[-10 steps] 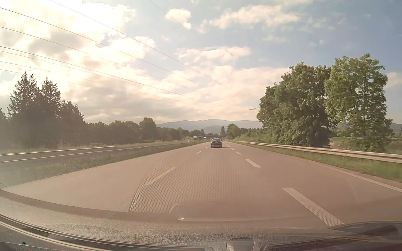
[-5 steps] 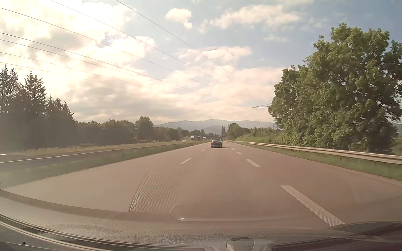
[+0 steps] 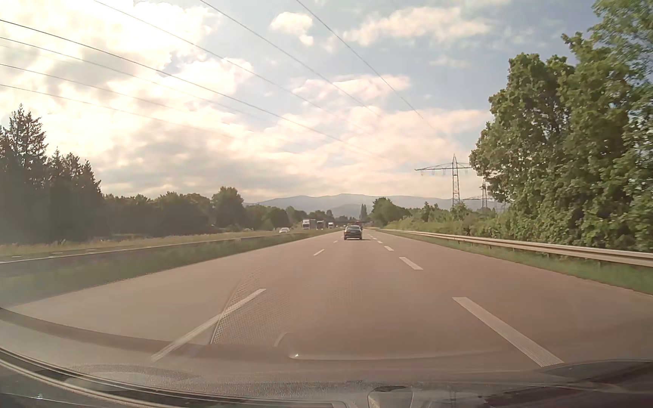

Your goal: Follow the waypoints while adhering to traffic rules and regulations

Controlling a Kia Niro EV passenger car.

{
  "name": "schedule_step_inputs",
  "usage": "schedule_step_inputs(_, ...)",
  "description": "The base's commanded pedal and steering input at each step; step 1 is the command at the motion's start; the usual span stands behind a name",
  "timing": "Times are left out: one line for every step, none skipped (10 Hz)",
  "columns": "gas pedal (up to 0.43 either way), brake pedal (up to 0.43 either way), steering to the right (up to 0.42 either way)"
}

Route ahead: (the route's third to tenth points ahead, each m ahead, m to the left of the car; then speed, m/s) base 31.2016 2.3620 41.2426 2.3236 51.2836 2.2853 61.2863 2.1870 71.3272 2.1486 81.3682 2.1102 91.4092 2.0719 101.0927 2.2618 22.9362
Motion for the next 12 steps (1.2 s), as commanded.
schedule_step_inputs(0.197, 0.0, -0.001)
schedule_step_inputs(0.197, 0.0, -0.001)
schedule_step_inputs(0.197, 0.0, -0.001)
schedule_step_inputs(0.197, 0.0, -0.001)
schedule_step_inputs(0.197, 0.0, -0.001)
schedule_step_inputs(0.197, 0.0, -0.001)
schedule_step_inputs(0.197, 0.0, -0.001)
schedule_step_inputs(0.189, 0.0, -0.001)
schedule_step_inputs(0.189, 0.0, -0.001)
schedule_step_inputs(0.189, 0.0, -0.001)
schedule_step_inputs(0.189, 0.0, -0.001)
schedule_step_inputs(0.189, 0.0, -0.001)
